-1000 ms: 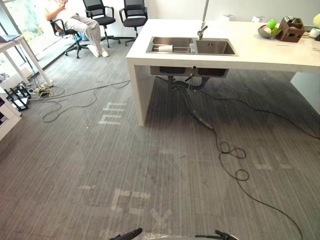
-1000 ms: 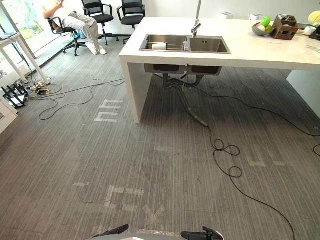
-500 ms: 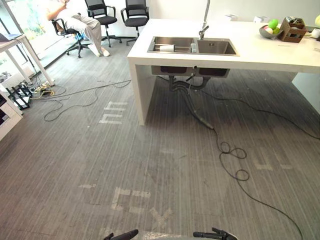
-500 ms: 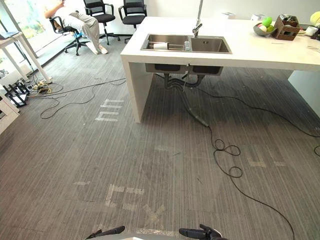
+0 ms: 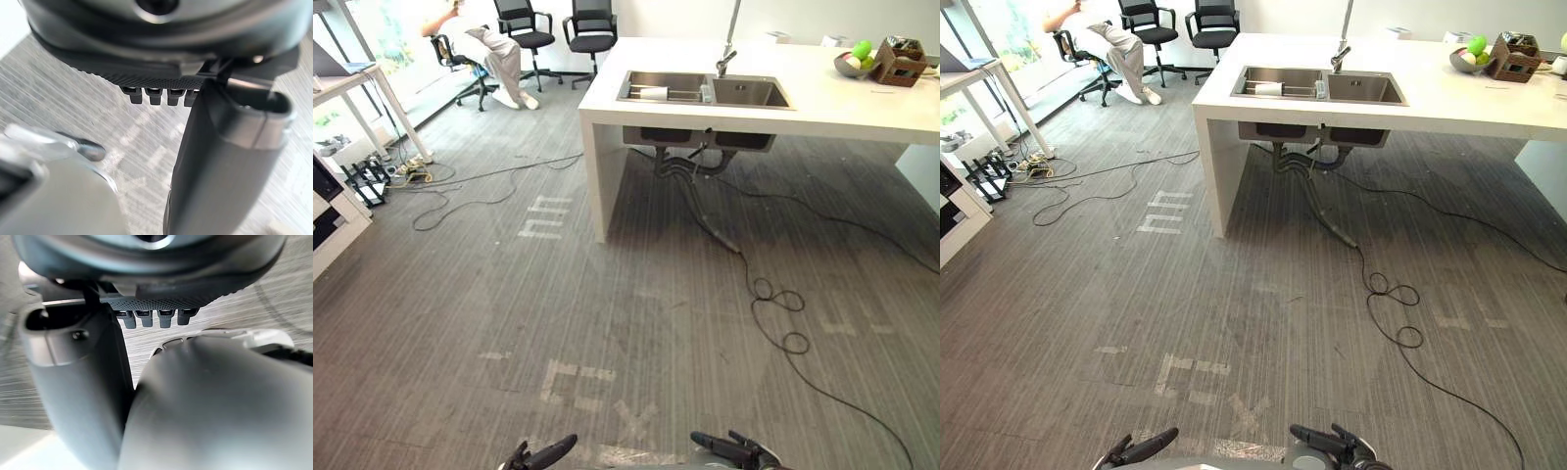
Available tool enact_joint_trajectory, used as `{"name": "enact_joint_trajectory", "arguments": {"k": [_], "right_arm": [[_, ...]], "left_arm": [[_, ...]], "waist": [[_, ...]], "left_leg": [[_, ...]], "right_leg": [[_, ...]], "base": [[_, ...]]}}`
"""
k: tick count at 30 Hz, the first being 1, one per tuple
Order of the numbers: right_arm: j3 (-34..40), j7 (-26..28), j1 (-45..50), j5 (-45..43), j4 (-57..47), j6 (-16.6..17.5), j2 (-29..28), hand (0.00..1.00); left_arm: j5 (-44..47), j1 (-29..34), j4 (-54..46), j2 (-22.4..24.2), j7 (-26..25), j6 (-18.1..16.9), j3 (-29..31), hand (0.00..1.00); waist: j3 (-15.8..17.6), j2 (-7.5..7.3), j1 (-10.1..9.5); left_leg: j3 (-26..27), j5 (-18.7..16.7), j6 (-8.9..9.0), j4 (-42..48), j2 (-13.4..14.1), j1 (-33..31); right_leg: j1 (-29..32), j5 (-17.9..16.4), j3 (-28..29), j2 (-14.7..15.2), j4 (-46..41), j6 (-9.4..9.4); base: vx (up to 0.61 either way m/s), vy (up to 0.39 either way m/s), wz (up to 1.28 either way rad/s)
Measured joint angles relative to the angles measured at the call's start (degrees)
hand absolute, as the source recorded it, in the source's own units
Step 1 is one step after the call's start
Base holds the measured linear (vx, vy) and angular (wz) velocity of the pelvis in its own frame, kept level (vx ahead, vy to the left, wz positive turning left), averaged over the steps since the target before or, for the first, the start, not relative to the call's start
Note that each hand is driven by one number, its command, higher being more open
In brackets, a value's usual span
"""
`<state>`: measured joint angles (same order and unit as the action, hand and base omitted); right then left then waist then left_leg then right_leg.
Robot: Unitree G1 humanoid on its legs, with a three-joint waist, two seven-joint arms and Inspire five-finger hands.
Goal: Walk over to the sink, pick up the cup, carry it to the dishwasher, place the cup inside the dishwasher, then close the dishwasher door
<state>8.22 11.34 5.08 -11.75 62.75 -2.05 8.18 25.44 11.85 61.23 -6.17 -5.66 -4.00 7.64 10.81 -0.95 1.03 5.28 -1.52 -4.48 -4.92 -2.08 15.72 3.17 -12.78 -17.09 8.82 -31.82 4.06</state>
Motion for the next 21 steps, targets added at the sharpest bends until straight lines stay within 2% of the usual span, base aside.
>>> {"name": "enact_joint_trajectory", "arguments": {"k": [3, 4, 5, 6, 7, 9, 10, 11, 12, 13, 14, 16, 17, 18, 19, 20, 21], "right_arm": [[0.49, 0.67, -0.04, -0.91, 0.0, 1.49, -0.13, 1.0], [0.56, 0.9, -0.03, -1.72, -0.46, 2.11, -0.37, 1.0], [0.59, 0.95, -0.02, -1.74, -0.65, 2.15, -0.44, 1.0], [1.2, 1.24, 0.14, -1.75, -1.46, 2.2, -0.98, 1.0], [1.81, 1.37, 0.32, -1.75, -1.88, 2.19, -1.42, 1.0], [2.82, 1.58, 1.03, -1.73, -2.94, 2.13, -1.92, 1.0], [4.0, 2.47, 1.65, -1.76, -3.77, 1.95, -1.82, 1.0], [4.76, 2.85, 1.72, -1.76, -3.89, 1.95, -1.64, 1.0], [4.98, 3.07, 1.75, -1.77, -3.77, 1.86, -1.43, 1.0], [4.98, 2.96, 1.51, -1.78, -3.2, 1.5, -0.52, 1.0], [4.98, 2.64, 0.8, -1.77, -2.04, 1.1, -0.3, 1.0], [4.96, 2.11, 0.37, -2.55, -0.23, 0.41, -0.14, 1.0], [4.95, 1.89, 0.39, -2.8, -0.05, 0.26, -0.03, 1.0], [4.7, 1.81, 0.56, -2.8, 0.07, -0.21, 0.07, 1.0], [4.64, 1.79, 0.65, -2.8, 0.06, -0.25, 0.06, 1.0], [4.24, 1.7, 1.03, -2.8, 0.0, -0.28, 0.25, 1.0], [3.74, 1.13, 1.04, -2.79, 0.3, -0.5, 0.38, 1.0]], "left_arm": [[-0.76, -0.69, 0.75, 0.73, -1.54, -0.08, 2.54, 1.0], [-1.31, -0.8, 0.77, 0.99, -1.56, -0.05, 3.94, 1.0], [-1.52, -0.82, 0.74, 1.04, -1.54, -0.04, 4.43, 1.0], [-2.46, -0.87, 0.66, 1.07, -1.53, 0.0, 5.66, 1.0], [-3.16, -0.87, 0.38, 1.21, -1.56, 0.04, 6.93, 1.0], [-4.24, -0.85, 0.06, 1.77, -1.55, 0.04, 8.57, 1.0], [-5.71, -1.24, -0.4, 2.74, -1.55, -0.16, 9.54, 1.0], [-6.57, -1.42, -0.5, 3.42, -1.46, -0.28, 9.78, 1.0], [-7.4, -1.44, -0.55, 3.86, -1.44, -0.3, 9.82, 1.0], [-8.79, -1.41, -0.42, 4.53, -1.33, -0.31, 9.94, 1.0], [-9.59, -1.73, -0.44, 4.6, -1.04, -0.31, 10.0, 1.0], [-11.69, -2.18, -0.48, 4.75, -0.86, -0.35, 9.89, 1.0], [-12.36, -2.32, -0.51, 4.43, -0.84, -0.41, 9.86, 1.0], [-13.57, -2.89, -0.53, 4.46, -0.77, -0.5, 9.84, 1.0], [-13.94, -3.21, -0.56, 4.45, -0.77, -0.66, 9.87, 1.0], [-14.76, -3.48, -1.19, 4.47, -0.73, -1.46, 10.08, 1.0], [-15.15, -3.67, -2.64, 4.28, -0.58, -2.4, 10.2, 1.0]], "waist": [[0.78, 0.42, 0.02], [1.0, 0.25, -0.04], [1.05, 0.16, -0.05], [1.4, -0.43, -0.04], [1.7, -0.95, -0.1], [1.71, -1.05, -0.07], [1.5, -0.56, 0.31], [0.49, 0.27, 0.71], [-0.28, 0.92, 0.81], [-1.18, 2.29, 0.36], [-1.58, 2.78, -0.14], [-2.0, 3.01, 0.03], [-2.23, 3.17, 0.14], [-2.4, 3.21, 0.47], [-2.4, 3.23, 0.54], [-2.11, 3.3, 0.53], [-1.27, 3.42, 0.14]], "left_leg": [[-0.93, -2.13, 0.97, 2.11, 2.88, -0.4], [-1.08, -3.92, 1.76, 3.86, 4.13, -1.25], [-1.1, -4.24, 2.02, 4.2, 4.26, -1.36], [-1.11, -6.06, 2.82, 5.54, 4.34, -1.2], [-1.19, -8.5, 3.51, 7.4, 4.03, -0.39], [-1.88, -11.91, 4.37, 9.86, 3.89, 1.0], [-3.51, -14.73, 5.25, 10.93, 4.92, 2.15], [-4.4, -15.85, 5.59, 10.56, 6.16, 2.74], [-4.71, -16.5, 5.71, 10.04, 7.02, 3.49], [-5.35, -16.78, 6.02, 11.16, 9.28, 4.43], [-6.21, -16.71, 6.13, 14.91, 10.29, 3.67], [-8.02, -13.91, 8.49, 28.9, 11.6, 0.03], [-8.13, -12.34, 9.2, 32.8, 11.8, -1.43], [-8.46, -6.9, 11.78, 41.58, 11.88, -5.07], [-8.41, -2.82, 13.08, 46.49, 12.07, -7.28], [-7.05, -1.87, 12.44, 59.36, 13.61, -13.62], [-5.54, -4.83, 10.19, 70.78, 14.63, -19.4]], "right_leg": [[3.53, 1.32, -0.05, -1.93, 6.92, -0.05], [6.24, 5.33, 0.64, -2.8, 13.99, 0.31], [6.67, 6.23, 0.81, -2.83, 15.72, 0.37], [7.58, 9.18, 1.16, -2.7, 21.27, 0.85], [7.98, 10.24, 1.29, -1.73, 23.49, 0.46], [7.76, 10.39, 1.45, -0.75, 22.3, -0.3], [8.52, 13.27, 1.14, -0.52, 17.66, -2.95], [9.69, 13.28, 0.51, -1.1, 13.76, -2.99], [10.22, 12.85, 0.41, -1.84, 11.64, -3.65], [10.48, 9.5, -0.15, -3.64, 8.78, -5.95], [9.81, 7.53, -0.21, -4.88, 8.03, -6.61], [5.68, 4.56, -0.33, -7.07, 8.4, -7.75], [4.59, 3.83, -0.32, -7.4, 8.66, -7.86], [2.03, 2.56, -0.13, -7.89, 9.93, -7.78], [0.39, 2.16, -0.06, -8.21, 11.44, -7.82], [-3.56, 1.59, -0.05, -9.4, 15.25, -8.44], [-8.26, 1.43, 0.22, -10.19, 18.42, -8.58]], "base": [[0.15, -0.054, 0.17], [0.2, -0.077, 0.07], [0.25, -0.098, 0.02], [0.24, -0.127, 0.01], [0.4, -0.222, 0.04], [0.42, -0.243, 0.21], [0.52, -0.281, 0.49], [0.54, -0.292, 0.53], [0.58, -0.281, 0.31], [0.6, -0.272, 0.03], [0.7, -0.336, -0.14], [0.62, -0.303, -0.18], [0.56, -0.203, -0.09], [0.44, -0.125, -0.03], [0.53, -0.115, 0.05], [0.6, -0.094, 0.05], [0.49, -0.069, 0.02]]}}
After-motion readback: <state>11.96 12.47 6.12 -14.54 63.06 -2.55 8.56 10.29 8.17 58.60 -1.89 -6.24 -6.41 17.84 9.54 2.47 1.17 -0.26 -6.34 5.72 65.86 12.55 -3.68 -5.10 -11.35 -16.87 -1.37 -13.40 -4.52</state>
